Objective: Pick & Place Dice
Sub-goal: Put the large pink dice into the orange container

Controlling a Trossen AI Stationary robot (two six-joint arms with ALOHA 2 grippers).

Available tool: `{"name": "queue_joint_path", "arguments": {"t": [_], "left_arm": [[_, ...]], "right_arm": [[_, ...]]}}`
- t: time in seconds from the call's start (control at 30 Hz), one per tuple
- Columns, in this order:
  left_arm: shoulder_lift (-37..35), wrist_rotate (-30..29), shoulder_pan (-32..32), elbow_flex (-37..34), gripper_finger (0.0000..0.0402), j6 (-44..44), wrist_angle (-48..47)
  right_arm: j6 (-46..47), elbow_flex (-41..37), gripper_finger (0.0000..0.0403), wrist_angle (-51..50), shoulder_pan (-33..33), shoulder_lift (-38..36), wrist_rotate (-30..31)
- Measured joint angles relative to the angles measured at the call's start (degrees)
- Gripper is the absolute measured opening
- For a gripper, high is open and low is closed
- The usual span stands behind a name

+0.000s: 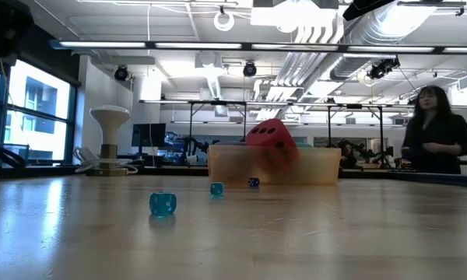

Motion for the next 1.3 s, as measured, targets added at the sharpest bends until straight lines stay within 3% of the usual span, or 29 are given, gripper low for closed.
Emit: {"name": "queue_joint_path", "arguments": {"t": [0.57, 0.9, 1.3], "left_arm": [[0.00, 0.00, 0.00, 0.00, 0.0398, -2.91, -1.24], [0.00, -0.69, -0.02, 0.00, 0.0398, 2.02, -1.28], [-0.37, -0.98, -0.45, 0.04, 0.0398, 0.72, -1.87]], "right_arm": [[0.00, 0.00, 0.0400, 0.03, 0.00, 0.00, 0.00], [0.00, 0.00, 0.0400, 0.05, 0.00, 0.00, 0.00], [0.00, -0.02, 0.0400, 0.05, 0.00, 0.00, 0.00]]}}
